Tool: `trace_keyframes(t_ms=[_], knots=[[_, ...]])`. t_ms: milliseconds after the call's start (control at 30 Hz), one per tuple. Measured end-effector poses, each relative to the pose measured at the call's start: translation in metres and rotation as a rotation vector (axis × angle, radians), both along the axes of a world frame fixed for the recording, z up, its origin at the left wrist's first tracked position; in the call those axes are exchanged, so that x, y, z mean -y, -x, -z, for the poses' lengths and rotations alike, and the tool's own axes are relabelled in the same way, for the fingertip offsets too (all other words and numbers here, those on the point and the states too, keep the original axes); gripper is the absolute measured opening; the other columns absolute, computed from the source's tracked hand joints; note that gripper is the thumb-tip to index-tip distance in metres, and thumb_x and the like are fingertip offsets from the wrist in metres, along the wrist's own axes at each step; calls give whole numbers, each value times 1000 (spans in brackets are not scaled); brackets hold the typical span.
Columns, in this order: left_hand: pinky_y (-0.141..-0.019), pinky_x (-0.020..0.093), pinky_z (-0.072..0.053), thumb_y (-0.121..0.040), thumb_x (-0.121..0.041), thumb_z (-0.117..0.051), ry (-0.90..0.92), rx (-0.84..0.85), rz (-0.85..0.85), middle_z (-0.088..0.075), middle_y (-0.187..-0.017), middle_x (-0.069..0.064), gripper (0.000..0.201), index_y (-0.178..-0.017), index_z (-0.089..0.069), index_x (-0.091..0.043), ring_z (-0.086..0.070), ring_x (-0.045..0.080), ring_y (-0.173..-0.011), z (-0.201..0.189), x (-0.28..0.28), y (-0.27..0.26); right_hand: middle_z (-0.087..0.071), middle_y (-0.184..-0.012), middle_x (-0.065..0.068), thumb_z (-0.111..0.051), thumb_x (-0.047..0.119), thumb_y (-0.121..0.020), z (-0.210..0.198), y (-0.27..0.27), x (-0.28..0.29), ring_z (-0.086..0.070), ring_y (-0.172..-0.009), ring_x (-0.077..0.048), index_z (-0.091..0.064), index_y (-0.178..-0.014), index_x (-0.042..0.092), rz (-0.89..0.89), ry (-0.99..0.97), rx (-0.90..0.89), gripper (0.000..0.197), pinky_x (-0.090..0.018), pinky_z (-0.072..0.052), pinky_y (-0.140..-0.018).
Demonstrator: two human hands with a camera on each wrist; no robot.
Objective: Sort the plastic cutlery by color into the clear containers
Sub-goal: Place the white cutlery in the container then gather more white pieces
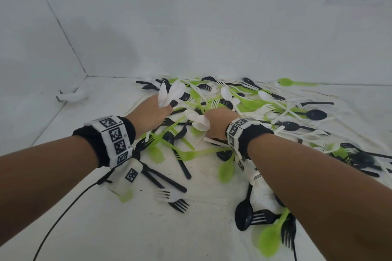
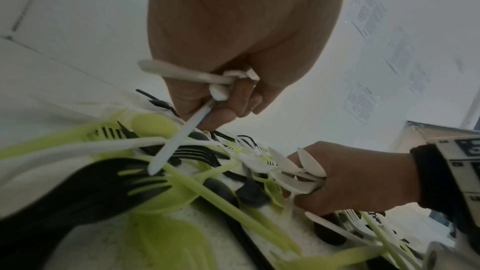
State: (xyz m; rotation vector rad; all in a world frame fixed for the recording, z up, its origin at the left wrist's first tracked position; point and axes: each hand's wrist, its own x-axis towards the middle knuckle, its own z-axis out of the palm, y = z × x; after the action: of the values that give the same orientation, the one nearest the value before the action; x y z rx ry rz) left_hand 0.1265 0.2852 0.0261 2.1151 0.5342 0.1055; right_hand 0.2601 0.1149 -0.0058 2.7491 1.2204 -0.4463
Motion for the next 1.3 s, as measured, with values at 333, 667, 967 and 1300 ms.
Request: trace_keyframes(t_ms=[333,667,967,1300], knots=[[-62,34,-39,-101,-23,-53,28,36,3,-42,-74,1,17,-97,-54,-7,-40,18,-66,5,2,-8,-59,-85,1,-53,43,-92,-24,-6,20,-58,-80,-25,-50,-99,24,175,-493,41,20,-33,-42,-65],[-60,29,-38,-100,-26,-56,-114,44,204,-53,-73,-1,21,-89,-57,-8,-49,16,-64,13,52,-50,-59,-69,17,-59,23,-96,-24,-13,92,-52,-65,-8,-72,-89,28,434,-777,-262,16,-30,-43,-68],[-77,35,-48,-95,-36,-64,-581,-240,377,-63,-97,7,26,-97,-60,-11,-62,31,-95,44,87,-100,-65,-88,-4,-56,24,-98,-16,-19,132,-63,-78,-26,-46,-113,19,635,-940,-104,18,-36,-49,-65],[-68,36,-45,-95,-29,-59,-353,9,195,-62,-94,5,20,-107,-55,-13,-60,25,-83,21,79,-86,-63,-88,7,-54,26,-95,-10,-22,145,-58,-75,-12,-54,-106,25,685,-896,-129,11,-27,-36,-58]])
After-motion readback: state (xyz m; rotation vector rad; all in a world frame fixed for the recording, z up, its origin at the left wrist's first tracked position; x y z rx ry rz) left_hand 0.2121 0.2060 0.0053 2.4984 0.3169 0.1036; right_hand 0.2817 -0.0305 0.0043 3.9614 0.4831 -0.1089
